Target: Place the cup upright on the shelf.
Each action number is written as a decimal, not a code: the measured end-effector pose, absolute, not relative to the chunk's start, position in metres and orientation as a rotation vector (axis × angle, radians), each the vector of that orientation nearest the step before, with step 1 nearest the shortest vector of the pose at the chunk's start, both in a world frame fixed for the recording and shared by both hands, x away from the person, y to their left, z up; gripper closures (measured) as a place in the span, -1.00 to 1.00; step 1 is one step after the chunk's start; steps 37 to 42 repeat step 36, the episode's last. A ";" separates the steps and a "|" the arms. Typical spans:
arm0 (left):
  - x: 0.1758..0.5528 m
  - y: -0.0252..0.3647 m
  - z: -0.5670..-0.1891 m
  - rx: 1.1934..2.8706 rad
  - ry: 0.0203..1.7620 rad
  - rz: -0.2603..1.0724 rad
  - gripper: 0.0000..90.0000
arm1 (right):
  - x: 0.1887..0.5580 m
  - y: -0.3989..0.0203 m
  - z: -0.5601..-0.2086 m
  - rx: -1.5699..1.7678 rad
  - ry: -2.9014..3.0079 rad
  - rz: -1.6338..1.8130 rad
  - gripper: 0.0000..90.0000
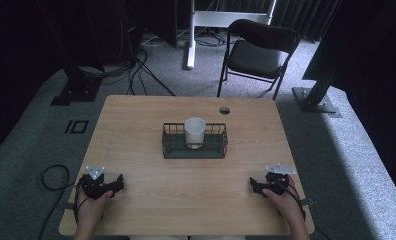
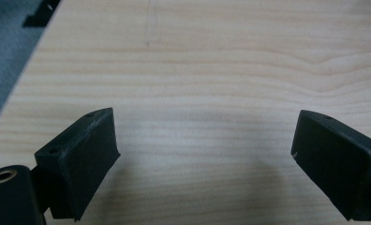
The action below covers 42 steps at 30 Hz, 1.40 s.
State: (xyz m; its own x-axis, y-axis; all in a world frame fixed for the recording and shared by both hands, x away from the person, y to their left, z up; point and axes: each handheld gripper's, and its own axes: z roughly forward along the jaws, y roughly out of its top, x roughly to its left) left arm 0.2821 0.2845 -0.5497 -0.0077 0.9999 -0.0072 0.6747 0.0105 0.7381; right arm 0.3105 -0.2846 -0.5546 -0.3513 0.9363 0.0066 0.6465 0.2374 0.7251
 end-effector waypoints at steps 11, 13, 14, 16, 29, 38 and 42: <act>0.283 0.290 -0.552 1.745 1.794 0.738 -0.83 | 0.310 -0.285 -0.555 1.448 2.085 0.900 -0.76; 0.285 0.290 -0.552 1.751 1.790 0.733 -0.85 | 0.310 -0.285 -0.555 1.448 2.085 0.900 -0.76; 0.285 0.290 -0.552 1.755 1.788 0.730 -0.88 | 0.310 -0.285 -0.555 1.448 2.085 0.900 -0.76; 0.286 0.289 -0.552 1.774 1.772 0.718 -0.92 | 0.310 -0.285 -0.555 1.448 2.084 0.901 -0.76; 0.289 0.288 -0.552 1.781 1.769 0.714 -0.95 | 0.310 -0.285 -0.555 1.448 2.085 0.900 -0.76; 0.289 0.288 -0.552 1.781 1.768 0.714 -0.95 | 0.310 -0.285 -0.555 1.448 2.085 0.900 -0.76; 0.289 0.288 -0.552 1.781 1.768 0.714 -0.95 | 0.310 -0.285 -0.555 1.448 2.085 0.900 -0.76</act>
